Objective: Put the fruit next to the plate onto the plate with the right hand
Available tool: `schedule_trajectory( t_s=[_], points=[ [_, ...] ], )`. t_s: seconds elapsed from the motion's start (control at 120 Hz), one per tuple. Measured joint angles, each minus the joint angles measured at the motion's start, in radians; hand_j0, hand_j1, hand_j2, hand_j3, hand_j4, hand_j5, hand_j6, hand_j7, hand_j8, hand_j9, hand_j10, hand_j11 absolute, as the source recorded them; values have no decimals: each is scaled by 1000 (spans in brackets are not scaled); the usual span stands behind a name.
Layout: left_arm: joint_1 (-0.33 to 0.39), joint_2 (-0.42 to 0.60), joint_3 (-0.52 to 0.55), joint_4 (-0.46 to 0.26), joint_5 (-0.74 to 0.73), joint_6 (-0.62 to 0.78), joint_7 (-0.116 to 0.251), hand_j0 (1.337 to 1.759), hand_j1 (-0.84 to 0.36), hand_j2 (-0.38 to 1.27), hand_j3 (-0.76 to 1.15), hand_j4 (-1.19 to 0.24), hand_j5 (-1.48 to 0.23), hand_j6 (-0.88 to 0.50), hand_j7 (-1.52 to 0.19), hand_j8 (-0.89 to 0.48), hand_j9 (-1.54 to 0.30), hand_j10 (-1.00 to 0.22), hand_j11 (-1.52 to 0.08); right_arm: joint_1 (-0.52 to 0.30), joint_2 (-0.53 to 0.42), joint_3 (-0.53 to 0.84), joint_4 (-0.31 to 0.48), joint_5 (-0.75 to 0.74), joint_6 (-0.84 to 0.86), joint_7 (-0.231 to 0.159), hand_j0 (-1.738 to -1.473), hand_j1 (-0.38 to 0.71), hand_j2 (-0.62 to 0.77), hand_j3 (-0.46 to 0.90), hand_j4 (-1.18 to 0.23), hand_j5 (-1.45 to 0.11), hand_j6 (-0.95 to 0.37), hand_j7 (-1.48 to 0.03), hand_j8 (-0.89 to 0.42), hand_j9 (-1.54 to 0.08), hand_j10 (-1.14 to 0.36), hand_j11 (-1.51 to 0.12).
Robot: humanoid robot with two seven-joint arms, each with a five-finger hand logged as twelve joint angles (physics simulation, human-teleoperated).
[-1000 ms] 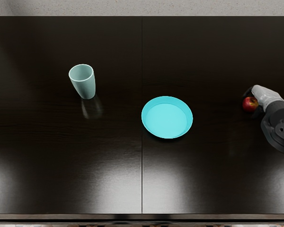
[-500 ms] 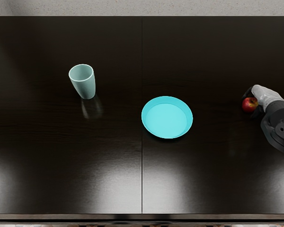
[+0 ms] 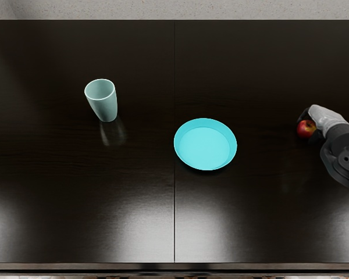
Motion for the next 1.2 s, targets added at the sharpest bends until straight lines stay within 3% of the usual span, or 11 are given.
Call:
schedule_trajectory(
  t_s=[0.517,0.892,1.2],
  points=[
    [0,0,-1,0,0,0,0,1658,339,1,0,-8,-11,-8,-11,-8,-11,-8,-11,-1,1,0,7,-4,3,-2,-1646,273,-72,-1,-528,-767,-357,-773,-462,-764,-611,-759],
    [0,0,0,0,0,0,0,1658,339,1,0,-8,-11,-8,-11,-8,-11,-8,-11,6,-1,1,12,3,6,1,-1651,261,104,0,-617,-803,-436,-808,-528,-805,-627,-804],
    [0,0,0,4,0,0,0,1658,339,2,0,-9,-11,-9,-11,-8,-11,-8,-11,14,-29,14,71,17,8,1,-1653,256,141,0,-632,-833,-453,-824,-544,-827,-632,-826]
  ],
)
